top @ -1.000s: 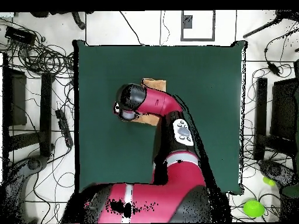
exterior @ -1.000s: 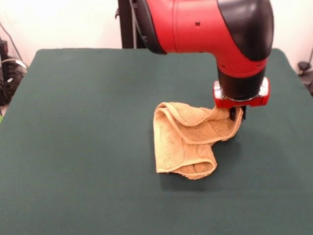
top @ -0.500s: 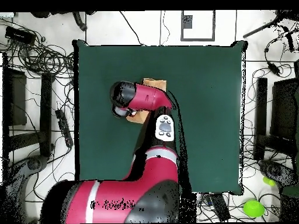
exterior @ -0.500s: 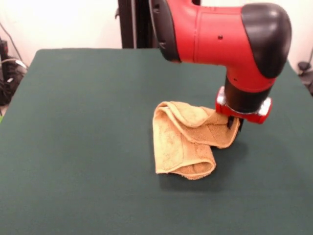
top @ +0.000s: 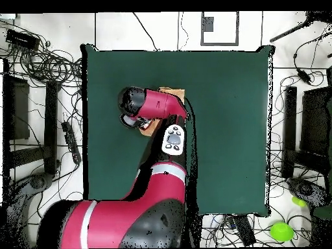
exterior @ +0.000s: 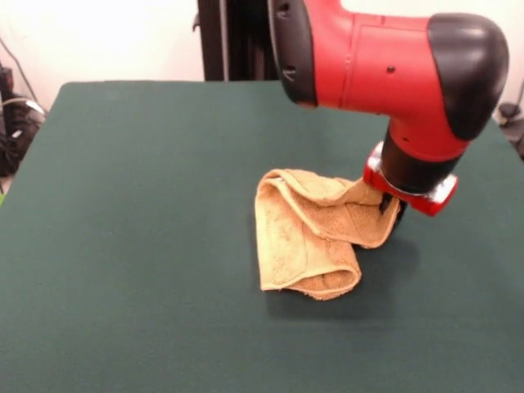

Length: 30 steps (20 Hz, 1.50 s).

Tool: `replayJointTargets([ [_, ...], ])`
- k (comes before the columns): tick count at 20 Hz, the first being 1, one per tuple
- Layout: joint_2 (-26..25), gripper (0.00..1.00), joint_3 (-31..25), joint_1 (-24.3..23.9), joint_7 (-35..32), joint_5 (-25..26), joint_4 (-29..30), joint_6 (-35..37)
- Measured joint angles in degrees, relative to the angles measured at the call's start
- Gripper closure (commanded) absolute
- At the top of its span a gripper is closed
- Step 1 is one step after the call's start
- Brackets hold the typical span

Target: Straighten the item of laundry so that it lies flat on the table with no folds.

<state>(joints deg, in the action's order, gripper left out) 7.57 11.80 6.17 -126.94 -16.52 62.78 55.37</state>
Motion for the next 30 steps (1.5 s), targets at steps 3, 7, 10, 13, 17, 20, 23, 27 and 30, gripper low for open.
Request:
replayJointTargets([
  [3, -0.03, 1.00, -0.22, -1.23, -0.90, -1.99, 0.58, 0.99],
  [7, -0.37, 1.00, -0.31, -2.57, -0.91, -3.60, 1.02, 2.58],
  [10, -1.10, 1.00, -0.13, -2.99, -0.91, -4.41, 0.78, 4.13],
  [13, -1.88, 1.00, 0.34, -2.99, -1.06, -4.94, -0.06, 6.20],
  [17, -3.30, 1.00, 0.97, -2.92, -2.46, -4.96, -1.55, 10.97],
  [20, -4.17, 1.00, 1.31, -2.92, -3.73, -4.96, -2.07, 13.58],
  [23, -5.24, 1.00, 1.98, -2.93, -6.30, -5.30, -2.22, 16.58],
  [27, -5.73, 1.00, 2.12, -2.91, -9.09, -6.13, -2.22, 18.21],
  [30, -5.87, 1.00, 2.11, -2.76, -12.08, -6.82, -2.22, 19.19],
])
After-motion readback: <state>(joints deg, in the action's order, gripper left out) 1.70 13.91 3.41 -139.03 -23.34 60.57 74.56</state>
